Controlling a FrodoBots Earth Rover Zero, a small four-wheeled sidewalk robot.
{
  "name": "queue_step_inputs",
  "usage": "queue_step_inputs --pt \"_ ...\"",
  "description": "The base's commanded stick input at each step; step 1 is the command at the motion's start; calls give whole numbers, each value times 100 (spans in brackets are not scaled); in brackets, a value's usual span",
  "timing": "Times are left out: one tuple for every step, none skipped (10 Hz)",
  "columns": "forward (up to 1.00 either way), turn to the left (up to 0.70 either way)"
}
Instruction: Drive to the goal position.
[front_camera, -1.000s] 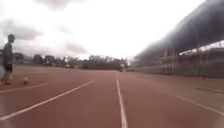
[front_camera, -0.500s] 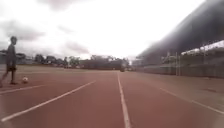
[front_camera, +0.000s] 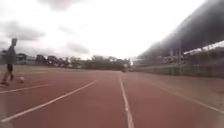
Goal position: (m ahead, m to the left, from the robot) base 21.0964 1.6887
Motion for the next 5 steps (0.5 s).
queue_step_inputs --pt "85 0" --pt "85 0" --pt "85 0" --pt "85 0" --pt "85 0"
